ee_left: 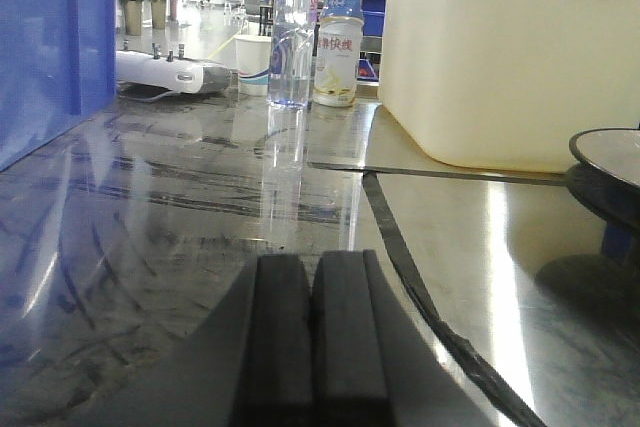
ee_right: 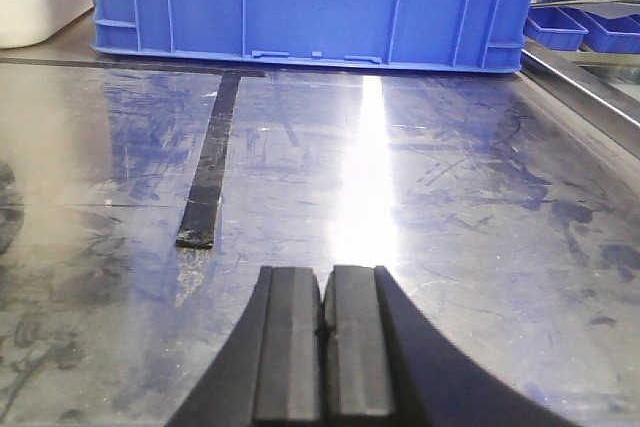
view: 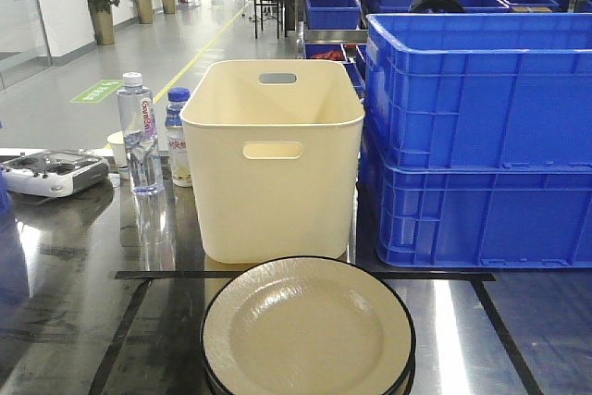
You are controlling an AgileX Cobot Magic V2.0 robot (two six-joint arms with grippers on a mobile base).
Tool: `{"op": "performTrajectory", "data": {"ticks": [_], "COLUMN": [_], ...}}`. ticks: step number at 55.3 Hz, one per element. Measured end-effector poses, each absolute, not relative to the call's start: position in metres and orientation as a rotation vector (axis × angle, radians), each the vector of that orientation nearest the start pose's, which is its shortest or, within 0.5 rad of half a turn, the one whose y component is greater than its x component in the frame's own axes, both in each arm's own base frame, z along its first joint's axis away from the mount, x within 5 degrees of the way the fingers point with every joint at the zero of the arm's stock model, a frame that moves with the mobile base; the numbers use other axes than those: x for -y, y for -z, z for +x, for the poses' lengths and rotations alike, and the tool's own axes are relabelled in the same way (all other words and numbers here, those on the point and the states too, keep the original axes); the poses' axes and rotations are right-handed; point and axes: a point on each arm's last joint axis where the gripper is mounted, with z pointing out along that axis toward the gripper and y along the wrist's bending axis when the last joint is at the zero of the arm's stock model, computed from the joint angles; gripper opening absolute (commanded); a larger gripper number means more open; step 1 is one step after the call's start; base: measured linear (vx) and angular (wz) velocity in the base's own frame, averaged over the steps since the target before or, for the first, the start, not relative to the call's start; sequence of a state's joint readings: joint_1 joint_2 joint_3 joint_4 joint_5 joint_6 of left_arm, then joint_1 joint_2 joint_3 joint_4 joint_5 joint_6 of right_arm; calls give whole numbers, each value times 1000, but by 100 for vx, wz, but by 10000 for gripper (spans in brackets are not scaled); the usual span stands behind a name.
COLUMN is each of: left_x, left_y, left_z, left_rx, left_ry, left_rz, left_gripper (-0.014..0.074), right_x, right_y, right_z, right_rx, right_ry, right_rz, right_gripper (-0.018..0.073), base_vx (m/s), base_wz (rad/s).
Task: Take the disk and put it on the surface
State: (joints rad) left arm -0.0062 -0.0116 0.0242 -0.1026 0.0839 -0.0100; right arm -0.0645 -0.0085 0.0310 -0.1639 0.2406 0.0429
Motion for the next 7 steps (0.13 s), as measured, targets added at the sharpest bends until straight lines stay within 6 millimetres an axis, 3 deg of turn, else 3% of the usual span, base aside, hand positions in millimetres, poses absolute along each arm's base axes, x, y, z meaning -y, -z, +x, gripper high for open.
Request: {"op": "performTrajectory", "data": {"ticks": [7], "left_x": [1], "left_y": [-198], "left_z": [57], "left_rx": [-1579], "left_ry": [99], "left_rz": [-77], "left_gripper": [-9], "right_x": [7], "right_y": [-182], "right_z": [55], "right_rx": [-1746], "right_ry": [166], "right_rz": [-17], "right_gripper": [-8], "base_vx": [0], "base_wz": [0]}}
